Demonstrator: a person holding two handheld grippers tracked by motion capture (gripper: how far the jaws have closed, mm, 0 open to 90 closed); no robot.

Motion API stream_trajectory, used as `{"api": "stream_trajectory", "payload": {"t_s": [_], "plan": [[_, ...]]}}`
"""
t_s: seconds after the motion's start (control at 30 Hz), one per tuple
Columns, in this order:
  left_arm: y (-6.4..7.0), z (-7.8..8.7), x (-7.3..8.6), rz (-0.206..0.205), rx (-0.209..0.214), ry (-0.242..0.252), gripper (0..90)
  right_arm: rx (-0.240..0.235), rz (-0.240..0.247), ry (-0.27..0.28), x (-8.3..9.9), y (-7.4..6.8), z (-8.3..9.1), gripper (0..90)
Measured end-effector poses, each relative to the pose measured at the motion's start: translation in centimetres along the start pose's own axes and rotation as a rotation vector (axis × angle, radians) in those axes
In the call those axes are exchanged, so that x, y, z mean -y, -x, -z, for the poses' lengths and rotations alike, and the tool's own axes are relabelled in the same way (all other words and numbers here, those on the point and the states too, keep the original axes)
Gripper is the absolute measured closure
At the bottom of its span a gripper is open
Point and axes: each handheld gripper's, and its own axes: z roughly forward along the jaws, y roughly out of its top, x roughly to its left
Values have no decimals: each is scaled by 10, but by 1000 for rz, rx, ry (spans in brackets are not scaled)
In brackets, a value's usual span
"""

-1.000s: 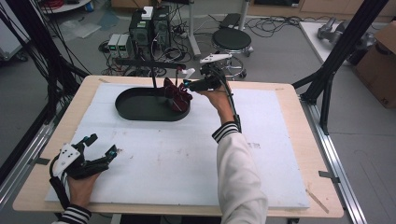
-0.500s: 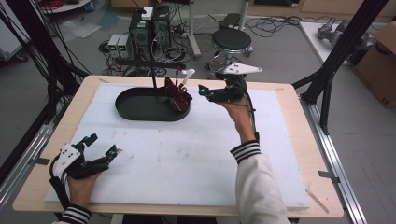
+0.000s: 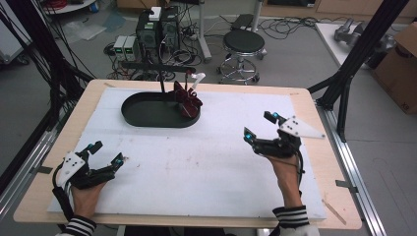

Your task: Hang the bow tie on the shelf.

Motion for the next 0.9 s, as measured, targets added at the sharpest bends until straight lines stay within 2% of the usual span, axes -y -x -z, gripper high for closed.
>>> {"api": "stream_trajectory", "payload": {"t_s": [0.1, 0.13, 0.27, 0.37, 0.53, 0.63, 0.8, 0.9], "plan": [[0, 0, 0, -1, -3, 0, 125, 30, -14, -6, 17, 0, 18, 102], [0, 0, 0, -1, -3, -1, 124, 42, -27, 9, 26, 0, 24, 102], [0, 0, 0, -4, -2, -6, 124, 67, -56, 21, 54, -3, 36, 102], [0, 0, 0, -6, 0, -7, 125, 76, -76, 34, 72, -6, 38, 102], [0, 0, 0, -9, -2, -7, 125, 91, -62, 60, 94, -12, 37, 102], [1, 0, 0, -12, -3, -7, 125, 87, -50, 25, 98, -13, 33, 102], [1, 0, 0, -14, -2, -6, 125, 96, -38, 18, 107, -14, 28, 102], [1, 0, 0, -14, -2, -7, 125, 118, -21, 20, 112, -16, 28, 102]]}}
